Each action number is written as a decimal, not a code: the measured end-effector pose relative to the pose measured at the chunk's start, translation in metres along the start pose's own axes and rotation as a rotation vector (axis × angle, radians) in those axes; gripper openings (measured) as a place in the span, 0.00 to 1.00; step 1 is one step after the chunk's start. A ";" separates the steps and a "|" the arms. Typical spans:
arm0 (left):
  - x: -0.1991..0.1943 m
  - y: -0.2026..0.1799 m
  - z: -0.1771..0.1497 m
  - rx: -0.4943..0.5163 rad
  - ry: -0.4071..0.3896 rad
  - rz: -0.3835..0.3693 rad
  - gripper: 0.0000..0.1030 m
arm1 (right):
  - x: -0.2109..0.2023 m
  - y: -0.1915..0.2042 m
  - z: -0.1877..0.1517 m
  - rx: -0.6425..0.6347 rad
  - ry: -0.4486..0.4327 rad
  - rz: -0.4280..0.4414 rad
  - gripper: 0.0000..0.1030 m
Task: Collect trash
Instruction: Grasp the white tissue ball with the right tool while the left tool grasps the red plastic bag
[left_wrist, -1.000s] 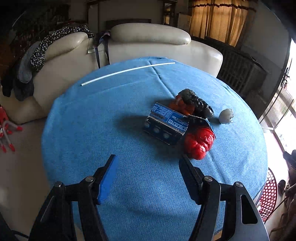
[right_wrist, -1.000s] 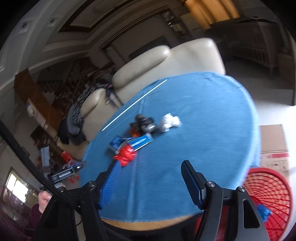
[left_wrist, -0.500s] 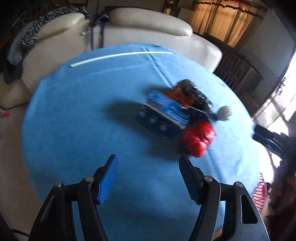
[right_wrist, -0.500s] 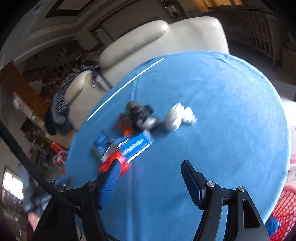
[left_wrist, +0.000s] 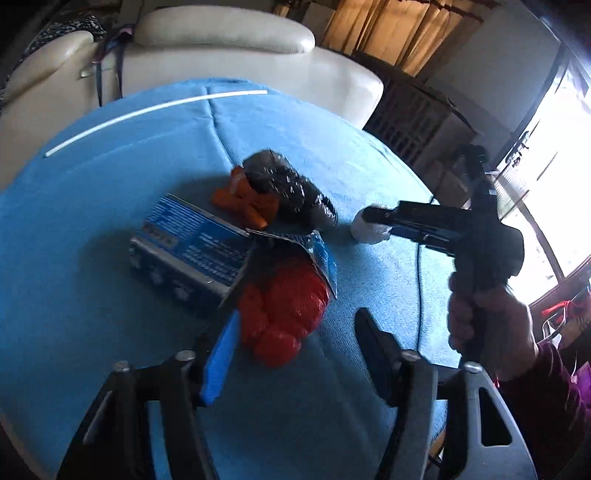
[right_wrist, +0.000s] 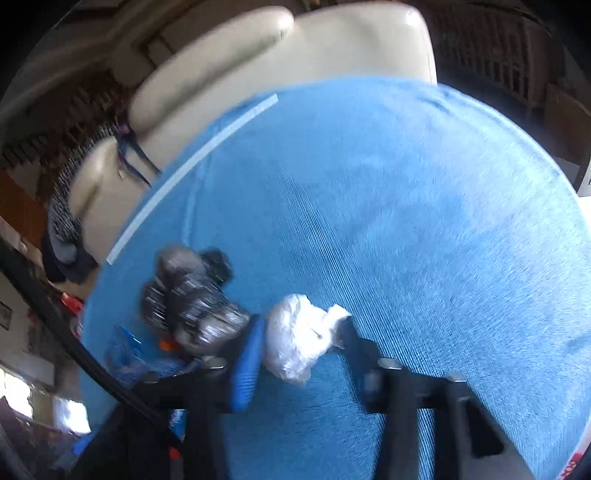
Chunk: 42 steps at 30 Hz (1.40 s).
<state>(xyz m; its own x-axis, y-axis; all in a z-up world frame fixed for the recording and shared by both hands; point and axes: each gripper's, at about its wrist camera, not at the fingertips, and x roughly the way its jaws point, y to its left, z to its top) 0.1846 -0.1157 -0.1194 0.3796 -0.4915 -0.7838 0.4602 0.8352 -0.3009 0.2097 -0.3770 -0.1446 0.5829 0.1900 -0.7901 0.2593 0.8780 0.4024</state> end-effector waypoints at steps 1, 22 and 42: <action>0.007 0.001 0.001 0.002 0.016 -0.016 0.44 | -0.004 0.000 -0.002 -0.014 -0.026 0.008 0.32; -0.026 0.027 -0.043 -0.041 -0.004 -0.018 0.05 | -0.102 -0.010 -0.114 -0.029 -0.096 0.166 0.28; 0.032 -0.001 -0.016 -0.082 0.057 0.075 0.42 | -0.117 -0.024 -0.134 -0.001 -0.126 0.196 0.28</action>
<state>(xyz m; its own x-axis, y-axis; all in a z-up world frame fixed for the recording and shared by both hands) 0.1834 -0.1278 -0.1530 0.3631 -0.4144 -0.8346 0.3647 0.8874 -0.2820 0.0322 -0.3611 -0.1234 0.7134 0.3008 -0.6329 0.1312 0.8299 0.5422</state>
